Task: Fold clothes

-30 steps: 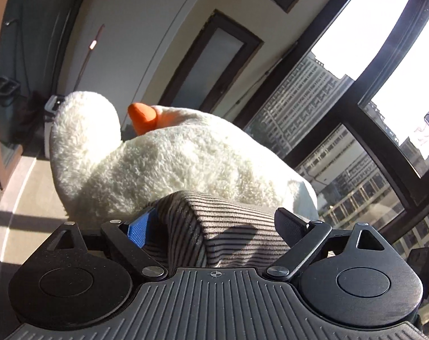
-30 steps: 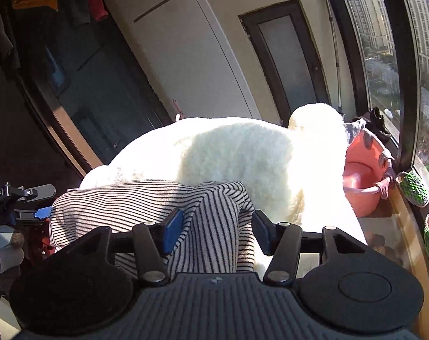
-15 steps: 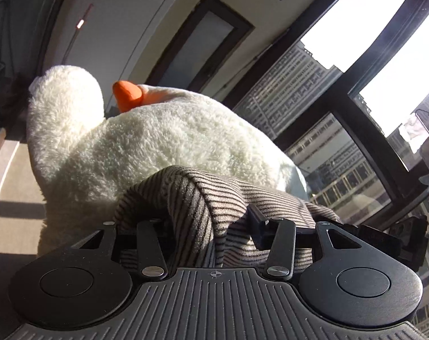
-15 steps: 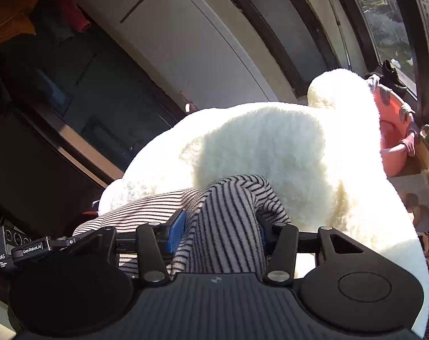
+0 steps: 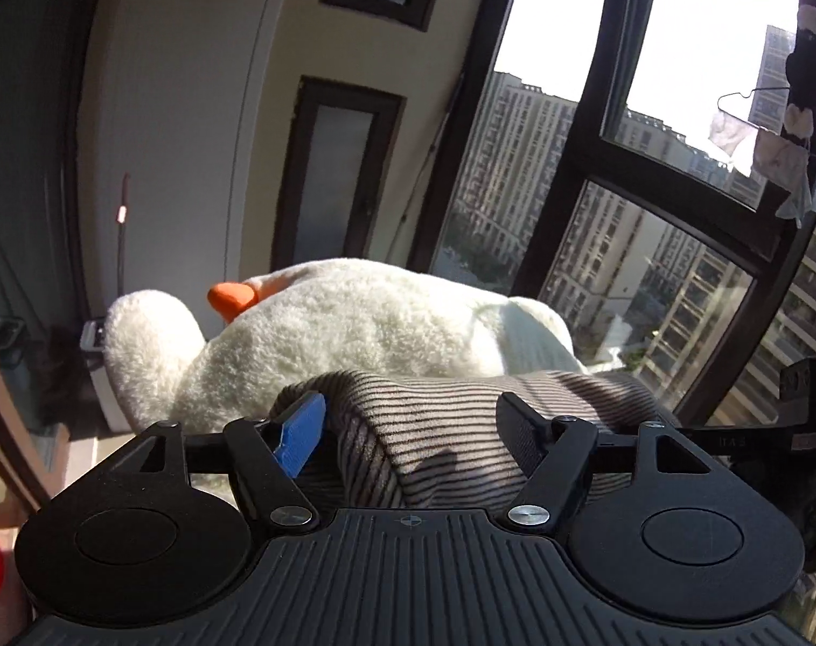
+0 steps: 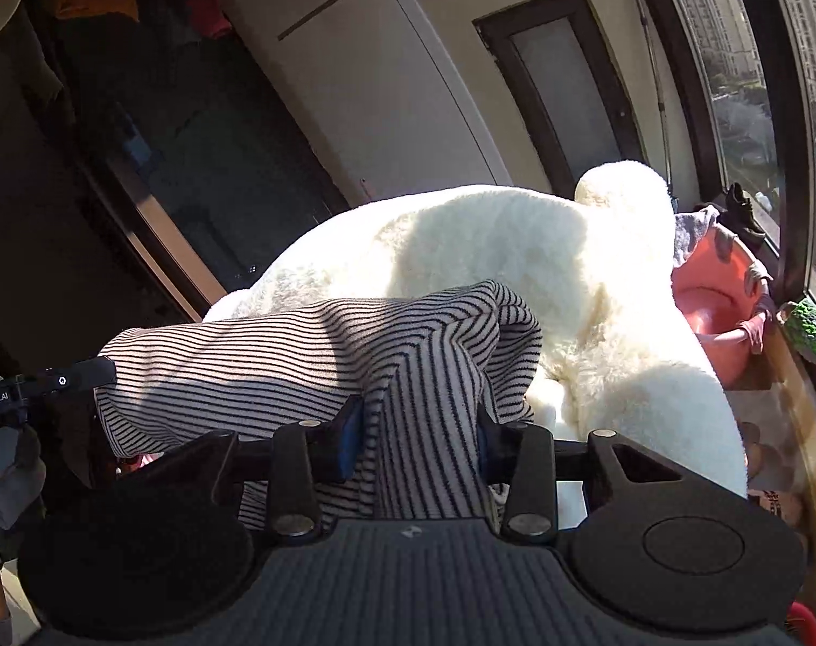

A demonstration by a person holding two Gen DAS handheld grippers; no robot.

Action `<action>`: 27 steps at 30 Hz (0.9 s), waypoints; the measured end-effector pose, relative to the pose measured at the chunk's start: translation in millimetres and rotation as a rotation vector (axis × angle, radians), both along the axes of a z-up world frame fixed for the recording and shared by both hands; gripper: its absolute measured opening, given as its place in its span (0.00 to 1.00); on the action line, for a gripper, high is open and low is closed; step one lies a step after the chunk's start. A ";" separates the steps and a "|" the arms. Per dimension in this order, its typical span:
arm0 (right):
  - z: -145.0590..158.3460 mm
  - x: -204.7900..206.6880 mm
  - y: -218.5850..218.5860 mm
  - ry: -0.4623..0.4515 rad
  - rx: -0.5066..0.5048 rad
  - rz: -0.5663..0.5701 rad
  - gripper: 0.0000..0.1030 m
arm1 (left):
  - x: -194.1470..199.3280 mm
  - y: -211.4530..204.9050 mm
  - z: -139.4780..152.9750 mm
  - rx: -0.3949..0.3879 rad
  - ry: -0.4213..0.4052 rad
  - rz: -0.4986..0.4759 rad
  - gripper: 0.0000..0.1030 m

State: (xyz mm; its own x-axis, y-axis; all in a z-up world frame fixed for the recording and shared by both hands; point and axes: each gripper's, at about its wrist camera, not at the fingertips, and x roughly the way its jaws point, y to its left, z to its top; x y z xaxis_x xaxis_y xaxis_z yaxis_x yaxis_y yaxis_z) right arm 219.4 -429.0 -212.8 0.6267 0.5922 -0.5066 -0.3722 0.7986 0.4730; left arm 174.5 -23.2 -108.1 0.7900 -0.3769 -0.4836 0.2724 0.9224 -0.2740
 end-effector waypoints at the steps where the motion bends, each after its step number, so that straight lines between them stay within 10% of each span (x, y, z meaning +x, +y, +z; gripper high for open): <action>1: 1.0 -2.5 0.2 -0.006 -0.003 0.003 0.37 | 3.3 4.2 1.7 -0.030 0.009 0.008 0.88; 7: 2.0 -10.0 1.1 -0.032 -0.028 0.011 0.37 | 43.4 0.0 -26.7 -0.052 0.152 0.025 0.93; 12: 15.7 -4.8 -9.0 -0.054 -0.023 -0.001 0.39 | 30.9 -12.5 -45.2 0.061 0.117 0.006 0.69; 16: 34.4 15.1 -25.2 -0.076 0.015 -0.060 0.62 | 18.7 -8.2 -46.9 0.056 0.109 0.001 0.64; 22: 8.4 67.5 -6.5 0.084 0.056 -0.027 0.69 | -5.8 -15.1 -43.3 0.123 0.053 -0.023 0.65; 27: -7.9 66.8 14.9 0.097 0.010 0.014 0.40 | -13.5 12.3 -25.4 0.083 0.019 0.060 0.90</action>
